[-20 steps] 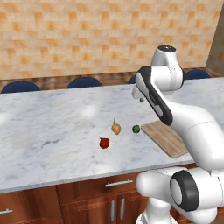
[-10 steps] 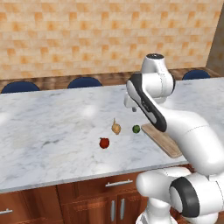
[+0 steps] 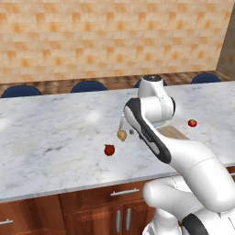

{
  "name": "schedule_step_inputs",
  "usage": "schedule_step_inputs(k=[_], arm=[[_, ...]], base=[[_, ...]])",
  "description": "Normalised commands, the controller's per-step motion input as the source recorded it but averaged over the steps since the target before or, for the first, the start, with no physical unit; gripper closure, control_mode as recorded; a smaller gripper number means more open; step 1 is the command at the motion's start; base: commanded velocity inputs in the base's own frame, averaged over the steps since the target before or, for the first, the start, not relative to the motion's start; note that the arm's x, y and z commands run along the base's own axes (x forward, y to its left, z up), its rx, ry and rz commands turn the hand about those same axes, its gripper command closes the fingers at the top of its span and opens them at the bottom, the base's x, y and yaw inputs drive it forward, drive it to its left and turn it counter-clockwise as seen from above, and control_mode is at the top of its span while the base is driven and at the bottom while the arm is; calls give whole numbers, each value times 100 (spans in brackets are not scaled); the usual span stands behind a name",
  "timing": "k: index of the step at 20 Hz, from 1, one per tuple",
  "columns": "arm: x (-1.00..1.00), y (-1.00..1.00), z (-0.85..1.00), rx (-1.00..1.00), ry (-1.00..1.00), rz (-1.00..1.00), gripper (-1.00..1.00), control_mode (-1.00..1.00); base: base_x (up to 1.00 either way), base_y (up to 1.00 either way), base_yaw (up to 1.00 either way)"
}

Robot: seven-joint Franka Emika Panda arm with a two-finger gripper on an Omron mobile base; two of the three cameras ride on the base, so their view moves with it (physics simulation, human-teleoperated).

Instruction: Place the avocado, onion, tomato, and bell pepper on the cutting board.

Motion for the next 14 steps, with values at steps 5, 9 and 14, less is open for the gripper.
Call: schedule_step_inputs(k=[5,9,14], arm=[[6,41,-35,6,2,0,-100,-100],[31,41,-24,3,1,-2,-100,-100],[34,32,-16,0,0,-5,-100,-100]], base=[[0,0,0],[0,0,0],[0,0,0]])
